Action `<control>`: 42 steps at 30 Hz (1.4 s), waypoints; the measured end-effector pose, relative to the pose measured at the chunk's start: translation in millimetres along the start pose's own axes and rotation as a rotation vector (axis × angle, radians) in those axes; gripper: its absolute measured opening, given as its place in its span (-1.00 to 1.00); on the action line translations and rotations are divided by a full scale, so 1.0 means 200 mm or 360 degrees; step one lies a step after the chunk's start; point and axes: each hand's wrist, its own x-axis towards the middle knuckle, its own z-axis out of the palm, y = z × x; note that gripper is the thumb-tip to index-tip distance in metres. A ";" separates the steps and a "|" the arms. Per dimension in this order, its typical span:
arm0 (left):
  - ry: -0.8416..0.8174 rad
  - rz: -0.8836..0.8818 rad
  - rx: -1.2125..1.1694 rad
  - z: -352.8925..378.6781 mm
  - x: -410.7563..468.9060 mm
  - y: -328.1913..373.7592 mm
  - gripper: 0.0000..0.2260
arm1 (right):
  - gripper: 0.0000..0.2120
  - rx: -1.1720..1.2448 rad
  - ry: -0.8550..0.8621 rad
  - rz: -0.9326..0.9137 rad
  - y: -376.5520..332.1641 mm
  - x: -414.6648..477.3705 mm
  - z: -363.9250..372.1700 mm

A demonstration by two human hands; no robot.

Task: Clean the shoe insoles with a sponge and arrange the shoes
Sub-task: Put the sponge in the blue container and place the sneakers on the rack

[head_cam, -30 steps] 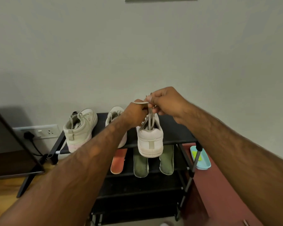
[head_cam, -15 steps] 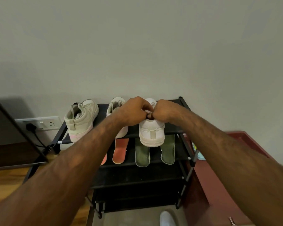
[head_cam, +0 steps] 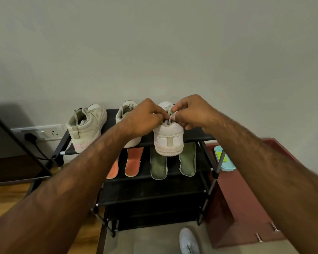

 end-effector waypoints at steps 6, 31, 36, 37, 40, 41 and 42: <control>-0.0253 -0.0111 0.0339 0.01 0.05 0.06 -0.79 | -0.50 -0.0280 0.0032 -0.0201 0.00 0.02 0.03; 0.0207 -0.0583 -0.0135 0.10 0.08 -0.03 -0.89 | -0.72 -0.0734 0.0263 -0.0201 0.01 0.13 0.10; 0.0026 -0.0809 0.0154 0.07 0.11 0.01 -0.75 | -0.59 -0.0625 0.0007 0.0292 0.03 0.08 0.08; -0.0040 -0.0864 0.0152 0.06 0.12 0.02 -0.74 | -0.58 -0.0513 -0.0096 0.0374 0.04 0.07 0.07; -0.0160 -0.0906 0.0146 0.06 0.14 0.06 -0.80 | -0.68 -0.0312 -0.0173 0.0348 0.07 0.08 0.08; -0.0156 -0.0885 0.0144 0.06 0.15 0.05 -0.82 | -0.72 -0.0306 -0.0151 0.0323 0.07 0.08 0.08; -0.0125 -0.0848 0.0137 0.07 0.16 0.05 -0.84 | -0.74 -0.0308 -0.0127 0.0308 0.08 0.09 0.08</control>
